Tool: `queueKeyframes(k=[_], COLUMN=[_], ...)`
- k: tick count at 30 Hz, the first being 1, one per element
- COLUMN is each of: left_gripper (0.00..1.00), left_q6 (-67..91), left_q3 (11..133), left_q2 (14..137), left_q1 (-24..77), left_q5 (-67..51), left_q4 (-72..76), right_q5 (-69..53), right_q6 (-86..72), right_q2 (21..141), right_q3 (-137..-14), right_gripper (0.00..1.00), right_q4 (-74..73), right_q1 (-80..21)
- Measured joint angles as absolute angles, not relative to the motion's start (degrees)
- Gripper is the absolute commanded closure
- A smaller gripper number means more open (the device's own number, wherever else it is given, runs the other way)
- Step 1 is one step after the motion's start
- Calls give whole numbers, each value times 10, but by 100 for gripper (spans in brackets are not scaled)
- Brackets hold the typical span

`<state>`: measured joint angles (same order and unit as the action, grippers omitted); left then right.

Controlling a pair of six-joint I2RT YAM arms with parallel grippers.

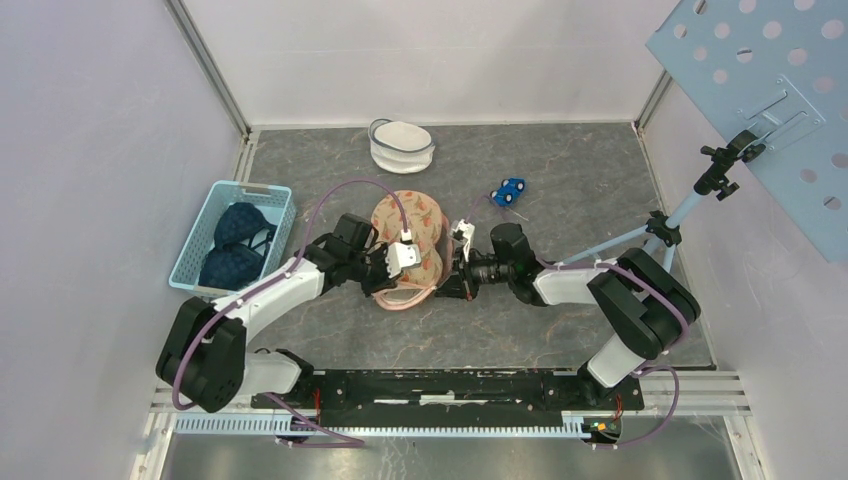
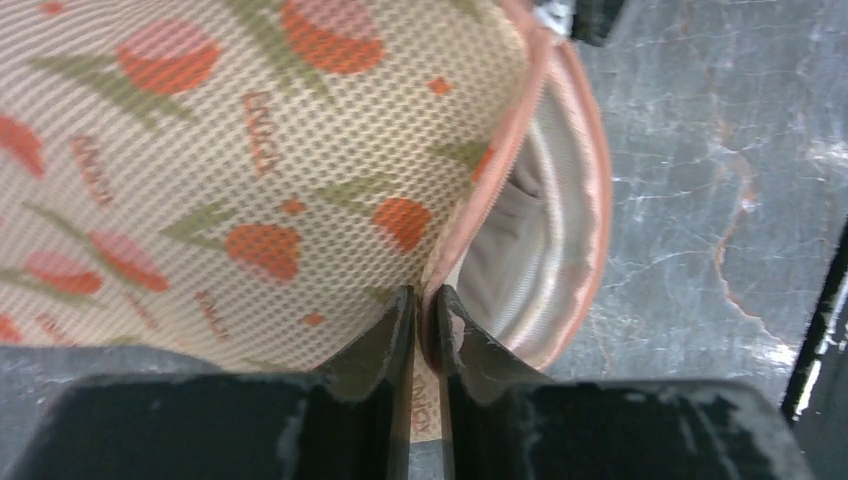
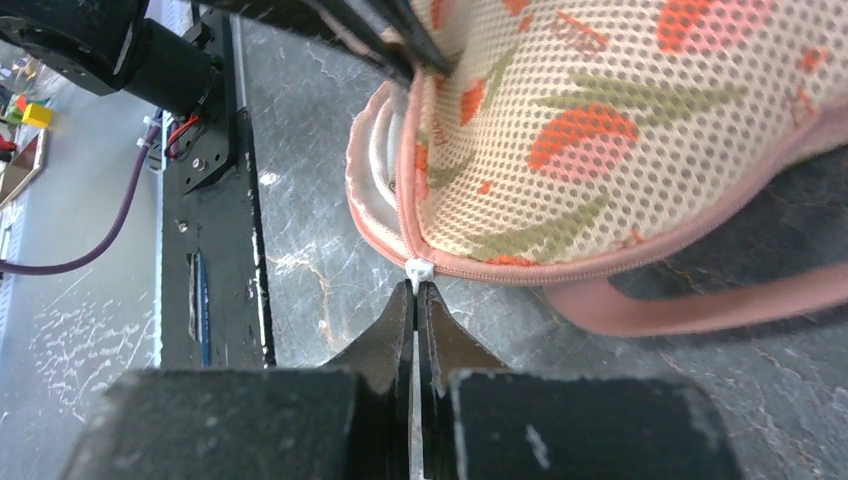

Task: Unzip the laundry bag and remove the bra
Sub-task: Unzip the laundry bag at the center of the board.

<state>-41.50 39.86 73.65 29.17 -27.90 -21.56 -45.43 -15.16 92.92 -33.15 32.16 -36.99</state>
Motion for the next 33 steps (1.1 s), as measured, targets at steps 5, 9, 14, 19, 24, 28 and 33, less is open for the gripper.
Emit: queueKeyframes(k=[5, 9, 14, 19, 24, 28, 33], left_gripper=[59, 49, 43, 42, 44, 61, 95], left_q6=[-413, -412, -412, -411, -360, -337, -326], left_q3=[419, 436, 441, 440, 404, 388, 388], left_q2=[740, 730, 694, 682, 683, 694, 701], left_q1=[290, 300, 321, 339, 349, 350, 352], left_q5=[-282, -305, -351, -373, -370, -360, -338], left_q4=[-209, -215, -254, -273, -230, -210, -201], right_q5=[-461, -464, -465, -467, -468, -470, -476], right_q6=[-162, -168, -182, -199, -212, -217, -218], right_q2=[923, 923, 927, 945, 950, 950, 951], right_q3=[-328, -328, -328, -329, -336, -342, -344], right_gripper=[100, 100, 100, 100, 100, 100, 100], right_q4=[325, 326, 342, 357, 363, 364, 364], right_q1=[-387, -404, -411, -415, -415, -415, -411])
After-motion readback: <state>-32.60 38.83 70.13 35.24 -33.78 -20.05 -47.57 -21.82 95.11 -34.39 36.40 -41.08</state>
